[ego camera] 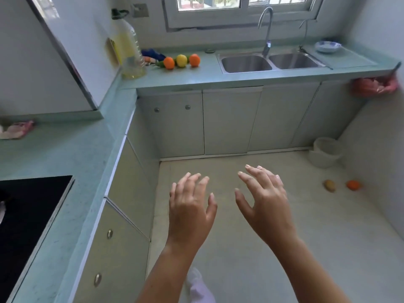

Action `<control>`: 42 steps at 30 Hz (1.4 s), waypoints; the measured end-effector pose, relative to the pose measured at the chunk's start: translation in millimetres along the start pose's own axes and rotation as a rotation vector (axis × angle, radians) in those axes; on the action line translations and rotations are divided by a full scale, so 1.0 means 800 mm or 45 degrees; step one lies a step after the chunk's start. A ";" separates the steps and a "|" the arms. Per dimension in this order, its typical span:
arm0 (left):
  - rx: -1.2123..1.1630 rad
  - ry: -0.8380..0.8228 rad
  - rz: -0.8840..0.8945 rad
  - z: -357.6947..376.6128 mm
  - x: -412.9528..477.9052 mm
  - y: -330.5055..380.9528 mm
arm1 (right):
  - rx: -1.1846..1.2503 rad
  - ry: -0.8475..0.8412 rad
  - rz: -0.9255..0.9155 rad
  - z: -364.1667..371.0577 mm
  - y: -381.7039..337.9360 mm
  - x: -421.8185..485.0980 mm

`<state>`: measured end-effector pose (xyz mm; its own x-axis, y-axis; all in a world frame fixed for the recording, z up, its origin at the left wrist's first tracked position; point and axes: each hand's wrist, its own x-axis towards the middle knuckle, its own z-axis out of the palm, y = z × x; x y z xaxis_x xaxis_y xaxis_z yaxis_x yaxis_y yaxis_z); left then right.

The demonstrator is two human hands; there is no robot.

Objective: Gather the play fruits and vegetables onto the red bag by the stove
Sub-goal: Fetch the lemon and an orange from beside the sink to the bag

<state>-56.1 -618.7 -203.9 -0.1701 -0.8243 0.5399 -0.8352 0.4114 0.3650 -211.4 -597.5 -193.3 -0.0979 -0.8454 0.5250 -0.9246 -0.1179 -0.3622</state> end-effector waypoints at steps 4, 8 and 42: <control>-0.002 -0.014 -0.060 0.031 0.081 -0.060 | -0.009 -0.032 -0.031 0.055 -0.005 0.088; -0.025 -0.005 -0.043 0.056 0.155 -0.105 | 0.004 -0.018 -0.024 0.101 -0.013 0.167; -0.017 -0.029 -0.122 0.345 0.628 -0.197 | 0.135 -0.060 -0.052 0.338 0.199 0.652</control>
<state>-154.6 -1205.3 -199.5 -0.1019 -0.8689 0.4844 -0.8410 0.3353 0.4246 -310.4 -1197.9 -185.6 -0.0410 -0.8621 0.5051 -0.8833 -0.2051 -0.4216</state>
